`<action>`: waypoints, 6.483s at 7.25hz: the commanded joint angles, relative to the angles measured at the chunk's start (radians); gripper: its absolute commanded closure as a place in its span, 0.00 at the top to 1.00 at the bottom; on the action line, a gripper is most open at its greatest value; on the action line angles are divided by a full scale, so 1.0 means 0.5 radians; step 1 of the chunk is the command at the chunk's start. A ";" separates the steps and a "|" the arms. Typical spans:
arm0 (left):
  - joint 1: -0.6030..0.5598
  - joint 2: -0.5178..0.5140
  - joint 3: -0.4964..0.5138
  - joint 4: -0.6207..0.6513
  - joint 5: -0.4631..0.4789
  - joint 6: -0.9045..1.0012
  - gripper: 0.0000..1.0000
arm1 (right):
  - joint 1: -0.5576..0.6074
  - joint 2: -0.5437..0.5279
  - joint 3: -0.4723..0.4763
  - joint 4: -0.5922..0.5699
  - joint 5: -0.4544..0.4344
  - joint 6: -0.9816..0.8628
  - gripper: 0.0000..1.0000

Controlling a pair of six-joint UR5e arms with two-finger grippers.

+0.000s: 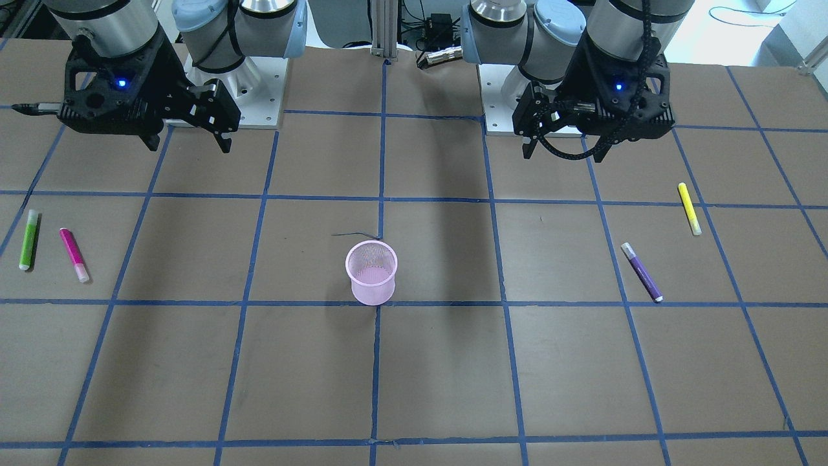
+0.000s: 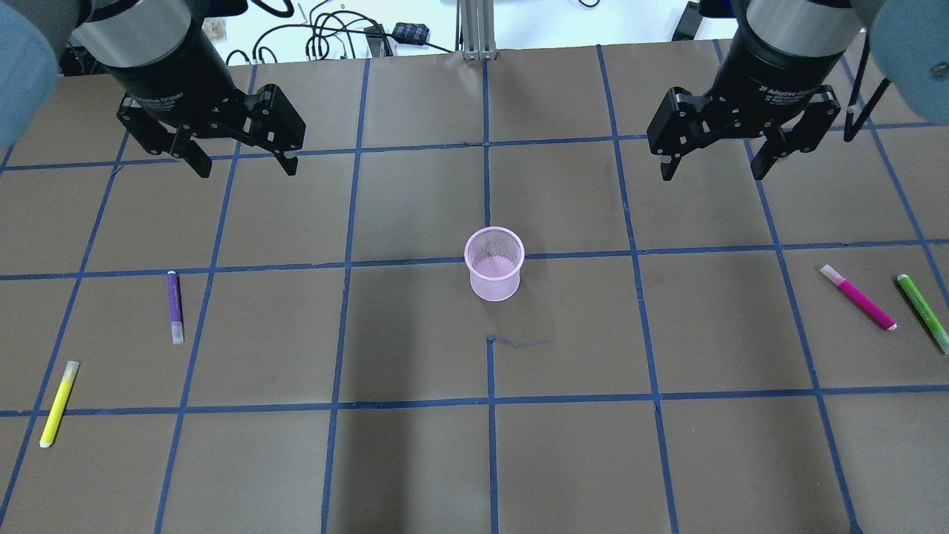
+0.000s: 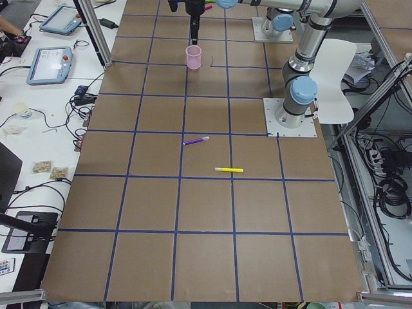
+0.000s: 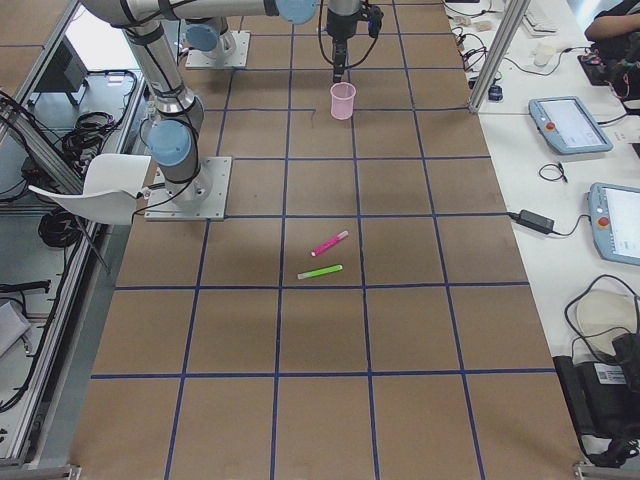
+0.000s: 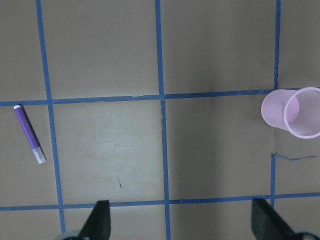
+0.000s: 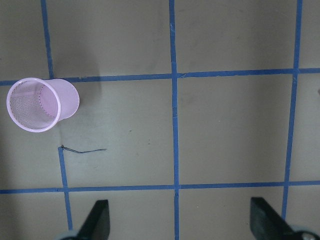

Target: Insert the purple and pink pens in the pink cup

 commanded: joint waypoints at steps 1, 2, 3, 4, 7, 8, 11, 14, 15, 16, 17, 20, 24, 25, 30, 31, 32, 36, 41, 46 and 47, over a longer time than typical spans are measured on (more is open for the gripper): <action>0.000 0.014 0.002 0.008 0.013 0.012 1.00 | 0.000 -0.001 0.003 0.000 0.004 0.000 1.00; 0.000 0.014 -0.001 0.008 0.001 0.012 1.00 | -0.003 0.002 0.009 0.000 0.001 0.000 1.00; 0.000 0.017 -0.001 0.017 0.001 0.015 1.00 | 0.000 -0.001 0.003 0.000 0.007 0.000 1.00; 0.000 0.017 -0.004 0.020 -0.005 0.009 1.00 | -0.018 0.002 0.003 0.000 0.007 -0.012 1.00; 0.015 0.032 -0.046 -0.026 0.020 0.018 1.00 | 0.000 0.008 0.015 -0.006 0.001 0.000 1.00; 0.061 0.044 -0.089 -0.002 0.029 0.003 1.00 | 0.000 0.008 0.015 -0.015 -0.005 0.000 1.00; 0.676 0.008 -0.368 0.032 0.014 0.049 1.00 | 0.000 0.002 0.015 0.003 -0.036 0.003 1.00; 1.134 -0.185 -0.751 0.656 0.017 0.429 1.00 | -0.115 0.021 0.097 -0.024 -0.006 -0.262 1.00; 1.159 -0.283 -0.834 0.892 0.023 0.430 1.00 | -0.289 0.021 0.177 -0.046 -0.006 -0.534 1.00; 1.160 -0.372 -0.841 0.998 0.023 0.427 1.00 | -0.498 0.024 0.259 -0.186 -0.003 -0.801 1.00; 1.160 -0.519 -0.857 1.166 0.032 0.427 1.00 | -0.685 0.027 0.382 -0.330 -0.012 -1.174 1.00; 1.147 -0.652 -0.875 1.375 0.063 0.399 1.00 | -1.149 0.039 0.780 -0.891 -0.024 -2.115 1.00; 1.147 -0.772 -0.930 1.643 0.057 0.374 0.87 | -1.490 0.305 1.088 -1.438 -0.021 -2.714 1.00; 1.147 -0.775 -0.930 1.643 0.060 0.350 0.82 | -1.518 0.394 1.089 -1.466 -0.024 -2.806 1.00; 1.147 -0.827 -0.918 1.646 0.035 0.359 0.67 | -1.540 0.582 1.107 -1.720 -0.030 -2.942 1.00; 1.147 -0.824 -0.921 1.649 0.026 0.374 0.51 | -1.540 0.594 1.107 -1.718 -0.033 -2.948 0.99; 1.147 -0.821 -0.921 1.649 0.017 0.374 0.34 | -1.540 0.612 1.110 -1.712 -0.033 -2.948 0.90; 1.144 -0.787 -0.906 1.615 -0.069 0.347 0.00 | -1.540 0.659 1.144 -1.727 -0.030 -2.930 0.41; 1.013 -0.674 -0.894 1.493 -0.048 0.331 0.00 | -1.537 0.518 1.125 -1.706 -0.177 -2.933 0.00; 0.920 -0.603 -0.707 1.088 -0.090 0.298 0.00 | -0.760 0.257 0.808 -1.431 -0.303 -2.601 0.00; 0.914 -0.585 -0.703 1.085 -0.103 0.301 0.00 | -0.572 0.266 0.685 -1.293 -0.379 -2.325 0.00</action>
